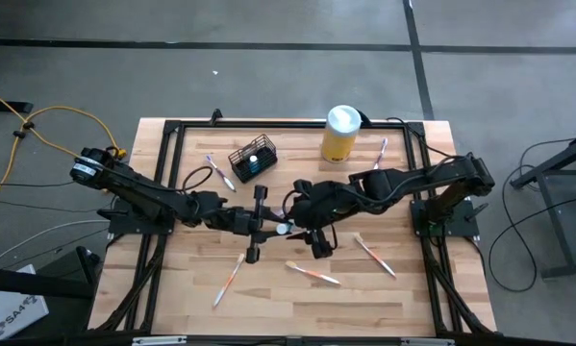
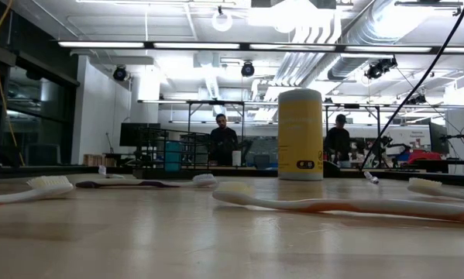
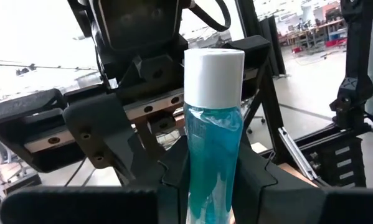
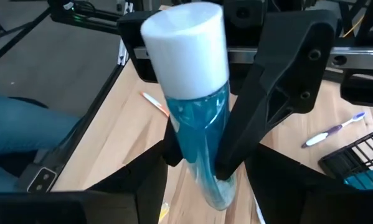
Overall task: Pick & Place toothbrushing station
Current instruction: Put the mouthwash into the middle section of the wire organizer
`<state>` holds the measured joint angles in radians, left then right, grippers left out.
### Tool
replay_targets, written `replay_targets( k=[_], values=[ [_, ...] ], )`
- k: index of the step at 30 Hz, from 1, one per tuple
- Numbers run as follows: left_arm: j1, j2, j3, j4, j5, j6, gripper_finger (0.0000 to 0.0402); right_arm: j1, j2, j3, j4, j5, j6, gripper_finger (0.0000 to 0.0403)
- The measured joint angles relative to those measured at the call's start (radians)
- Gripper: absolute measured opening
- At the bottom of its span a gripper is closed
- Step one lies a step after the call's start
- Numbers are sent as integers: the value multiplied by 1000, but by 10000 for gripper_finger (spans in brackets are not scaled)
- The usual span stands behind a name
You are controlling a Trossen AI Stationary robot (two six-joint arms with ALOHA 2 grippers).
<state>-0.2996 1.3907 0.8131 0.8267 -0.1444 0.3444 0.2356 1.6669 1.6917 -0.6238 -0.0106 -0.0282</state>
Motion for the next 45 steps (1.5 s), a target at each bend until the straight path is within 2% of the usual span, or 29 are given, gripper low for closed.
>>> replay_targets(
  k=[15,24,31,38,45],
  values=[
    [0,0,0,52,22,25,71,-2,0,0,38,-14,-28,197],
    [0,0,0,57,22,24,71,-31,1,0,38,-89,-22,142],
    [-1,0,-2,56,23,20,71,-35,7,1,39,-99,-28,104],
    [-1,0,-2,57,19,18,80,-35,7,1,37,-99,-33,94],
    [0,0,-2,54,17,1,114,-35,8,1,31,-101,-18,83]
  ],
)
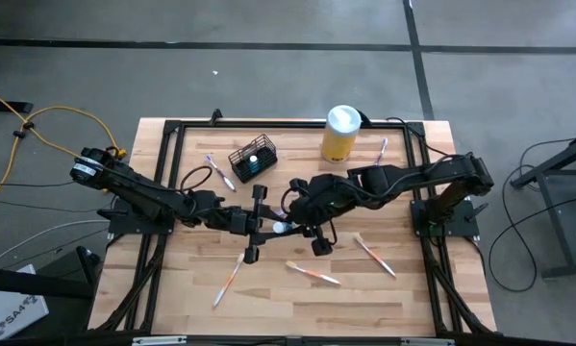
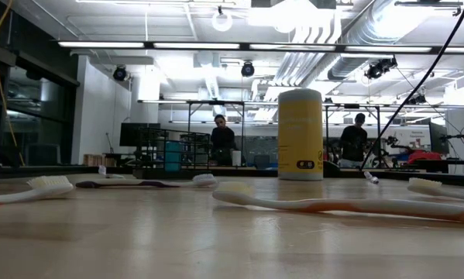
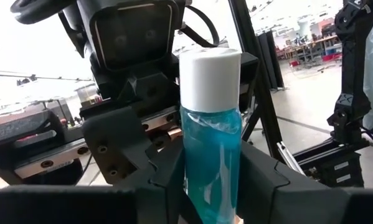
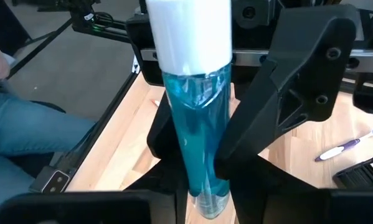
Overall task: Pick & Place toothbrushing station
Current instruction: Put the mouthwash into the middle section of the wire organizer
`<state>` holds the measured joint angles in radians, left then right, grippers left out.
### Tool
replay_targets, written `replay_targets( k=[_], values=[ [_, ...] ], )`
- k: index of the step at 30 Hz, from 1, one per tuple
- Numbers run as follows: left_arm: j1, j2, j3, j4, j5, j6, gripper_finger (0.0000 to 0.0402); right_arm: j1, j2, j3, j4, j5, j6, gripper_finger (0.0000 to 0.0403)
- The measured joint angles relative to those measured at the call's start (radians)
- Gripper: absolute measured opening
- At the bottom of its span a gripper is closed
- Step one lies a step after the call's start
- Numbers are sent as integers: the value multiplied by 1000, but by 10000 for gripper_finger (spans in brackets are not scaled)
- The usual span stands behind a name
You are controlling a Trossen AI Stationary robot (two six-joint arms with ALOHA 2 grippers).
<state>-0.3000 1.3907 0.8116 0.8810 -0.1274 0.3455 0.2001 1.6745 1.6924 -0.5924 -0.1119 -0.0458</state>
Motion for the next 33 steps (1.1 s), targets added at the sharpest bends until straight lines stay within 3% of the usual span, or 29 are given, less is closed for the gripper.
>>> replay_targets(
  k=[5,19,33],
  values=[
    [-13,0,0,-2,-18,5,132,0,3,0,-28,0,5,65],
    [-92,-8,1,-48,-217,57,136,0,3,0,-48,8,30,64],
    [-121,-25,1,-49,-245,50,136,4,3,0,-73,6,79,64]
  ],
)
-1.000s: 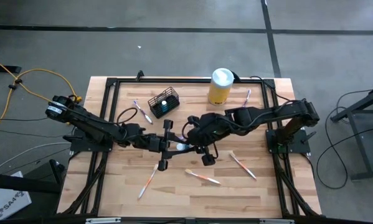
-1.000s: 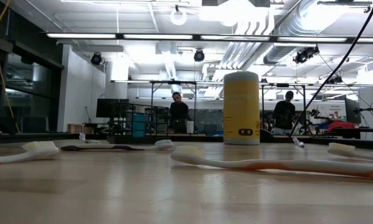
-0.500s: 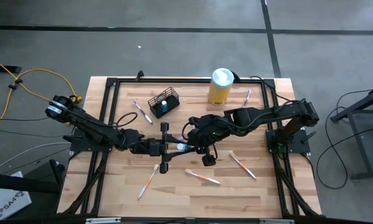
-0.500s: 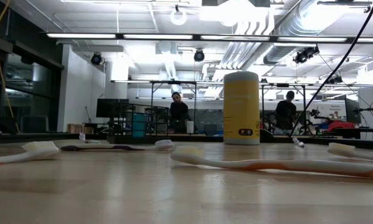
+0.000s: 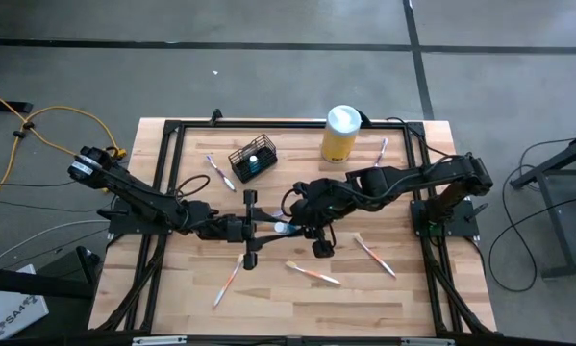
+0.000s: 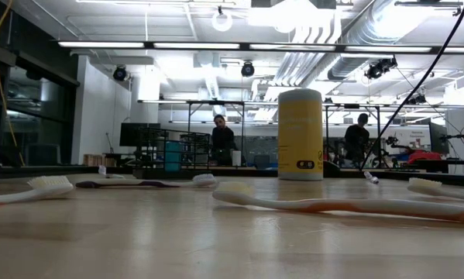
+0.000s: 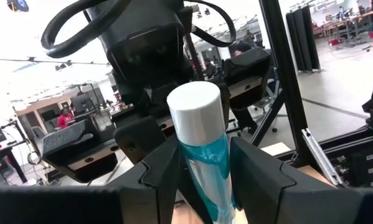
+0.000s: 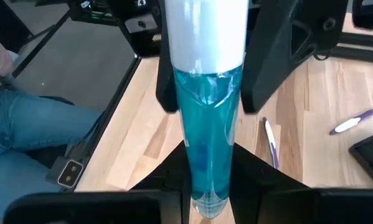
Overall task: Pick & Place toothbrushing station
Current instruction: Put the mouthwash into the middle section of the wire organizer
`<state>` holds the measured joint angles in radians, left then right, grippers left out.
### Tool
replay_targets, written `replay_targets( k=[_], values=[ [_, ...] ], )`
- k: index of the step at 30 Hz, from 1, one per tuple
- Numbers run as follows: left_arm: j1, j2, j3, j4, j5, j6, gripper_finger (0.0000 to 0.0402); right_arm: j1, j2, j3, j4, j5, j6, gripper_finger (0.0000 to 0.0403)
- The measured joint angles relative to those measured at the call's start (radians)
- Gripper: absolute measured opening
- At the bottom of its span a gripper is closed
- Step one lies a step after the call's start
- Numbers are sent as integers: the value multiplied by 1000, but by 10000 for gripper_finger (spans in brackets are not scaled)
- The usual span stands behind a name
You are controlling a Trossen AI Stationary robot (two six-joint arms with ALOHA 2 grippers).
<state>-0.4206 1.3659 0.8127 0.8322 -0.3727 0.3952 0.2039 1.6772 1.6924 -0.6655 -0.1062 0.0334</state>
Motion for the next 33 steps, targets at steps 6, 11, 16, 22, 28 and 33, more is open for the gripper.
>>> replay_targets(
  k=[6,11,16,22,28,33],
  values=[
    [0,0,0,2,1,-71,136,0,-1,0,-27,1,22,64],
    [8,-5,4,-66,5,-159,136,0,-1,-22,-30,2,28,64],
    [18,-43,59,-306,10,-263,136,0,-1,-67,-1,5,42,64],
    [52,-47,154,-538,87,-344,136,-1,-1,-108,41,3,42,64],
    [92,-47,173,-627,128,-411,136,0,-2,-109,50,9,33,64],
    [104,-47,177,-636,163,-426,136,-1,-2,-108,50,27,27,64]
  ],
)
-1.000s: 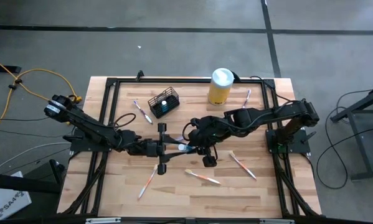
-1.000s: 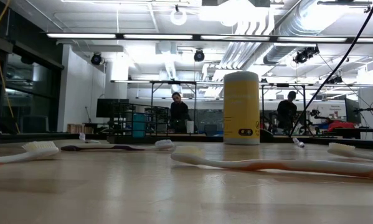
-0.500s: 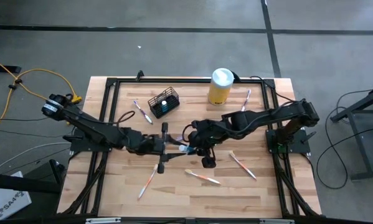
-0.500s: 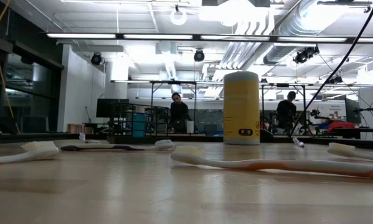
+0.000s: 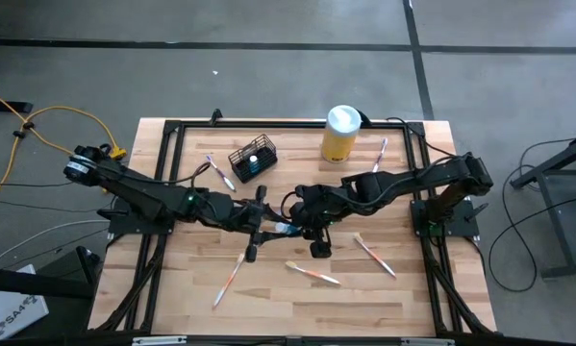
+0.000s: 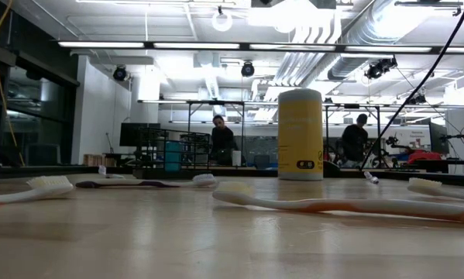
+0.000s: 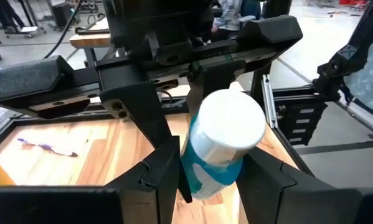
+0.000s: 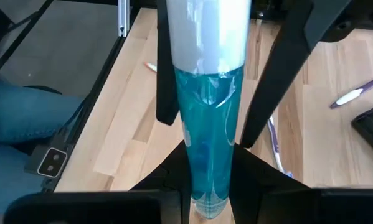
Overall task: Pick & Place toothbrushing station
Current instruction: Put the mouthwash into the middle section of the wire organizer
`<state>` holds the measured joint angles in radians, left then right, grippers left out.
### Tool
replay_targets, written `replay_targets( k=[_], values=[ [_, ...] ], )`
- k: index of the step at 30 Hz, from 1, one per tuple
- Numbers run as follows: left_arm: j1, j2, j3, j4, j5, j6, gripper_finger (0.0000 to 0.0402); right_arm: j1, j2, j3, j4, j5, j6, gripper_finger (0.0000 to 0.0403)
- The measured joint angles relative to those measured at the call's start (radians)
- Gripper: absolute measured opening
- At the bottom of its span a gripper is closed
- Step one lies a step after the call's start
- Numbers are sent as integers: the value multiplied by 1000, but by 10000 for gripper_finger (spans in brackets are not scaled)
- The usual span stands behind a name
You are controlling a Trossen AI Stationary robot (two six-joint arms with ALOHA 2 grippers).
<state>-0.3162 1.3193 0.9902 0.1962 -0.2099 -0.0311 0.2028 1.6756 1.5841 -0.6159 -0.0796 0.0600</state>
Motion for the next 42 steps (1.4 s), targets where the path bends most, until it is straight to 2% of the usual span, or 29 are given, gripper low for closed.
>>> replay_targets(
  k=[6,19,42],
  values=[
    [18,0,45,-116,-5,-38,136,-7,18,-2,-14,30,-2,64],
    [28,1,50,-162,-53,-48,136,-23,31,0,0,55,-6,64],
    [28,1,50,-172,-76,-37,136,-28,31,0,-60,103,23,64]
  ],
)
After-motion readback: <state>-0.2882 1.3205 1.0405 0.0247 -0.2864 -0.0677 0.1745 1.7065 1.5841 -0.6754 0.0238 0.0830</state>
